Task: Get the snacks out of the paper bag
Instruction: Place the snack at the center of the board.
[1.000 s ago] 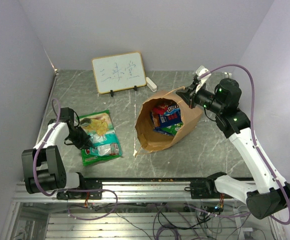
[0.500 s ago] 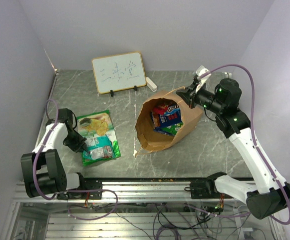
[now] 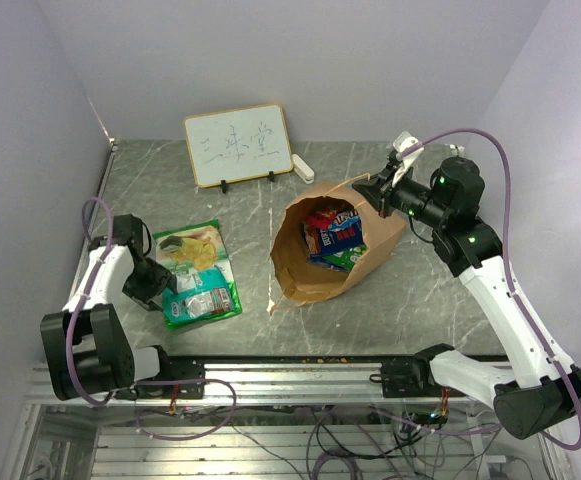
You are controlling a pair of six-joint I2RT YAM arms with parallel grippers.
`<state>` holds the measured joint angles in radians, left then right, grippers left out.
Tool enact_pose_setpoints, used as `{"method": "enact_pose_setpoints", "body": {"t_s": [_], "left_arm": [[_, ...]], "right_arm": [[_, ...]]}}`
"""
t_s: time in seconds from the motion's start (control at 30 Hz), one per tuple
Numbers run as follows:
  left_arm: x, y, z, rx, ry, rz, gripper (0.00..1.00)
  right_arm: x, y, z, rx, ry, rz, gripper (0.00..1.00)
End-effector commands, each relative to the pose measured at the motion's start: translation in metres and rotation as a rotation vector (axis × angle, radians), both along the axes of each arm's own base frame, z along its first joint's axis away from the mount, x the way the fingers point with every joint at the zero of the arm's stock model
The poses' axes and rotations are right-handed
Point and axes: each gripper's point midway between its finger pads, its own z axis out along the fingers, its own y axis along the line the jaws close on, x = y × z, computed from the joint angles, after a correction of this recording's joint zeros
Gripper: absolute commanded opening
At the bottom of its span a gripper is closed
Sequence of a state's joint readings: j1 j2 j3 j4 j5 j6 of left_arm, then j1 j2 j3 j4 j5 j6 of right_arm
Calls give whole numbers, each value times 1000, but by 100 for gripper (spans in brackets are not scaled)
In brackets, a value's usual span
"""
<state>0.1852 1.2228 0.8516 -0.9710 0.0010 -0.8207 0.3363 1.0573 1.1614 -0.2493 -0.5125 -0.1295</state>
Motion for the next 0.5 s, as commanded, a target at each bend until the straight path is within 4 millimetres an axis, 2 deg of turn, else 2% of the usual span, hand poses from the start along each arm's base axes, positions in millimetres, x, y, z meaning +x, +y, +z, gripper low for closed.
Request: {"method": "enact_pose_setpoints", "body": {"t_s": [0.0, 0.1, 0.23, 0.33, 0.4, 0.47], "left_arm": [[9, -12, 33, -37, -124, -50, 69], [31, -48, 61, -81, -305, -201, 78], [48, -101, 105, -48, -535, -419, 78], [50, -151, 126, -132, -693, -572, 77], [50, -184, 146, -182, -838, -671, 88], [37, -217, 163, -208, -963, -807, 94]], "right_arm": [[-12, -1, 14, 25, -15, 10, 0], [-14, 1, 10, 22, -15, 26, 0], [-12, 3, 14, 24, -23, 31, 0], [-12, 5, 14, 26, -24, 43, 0], [-12, 5, 15, 29, -21, 47, 0], [-12, 6, 14, 29, -14, 51, 0]]}}
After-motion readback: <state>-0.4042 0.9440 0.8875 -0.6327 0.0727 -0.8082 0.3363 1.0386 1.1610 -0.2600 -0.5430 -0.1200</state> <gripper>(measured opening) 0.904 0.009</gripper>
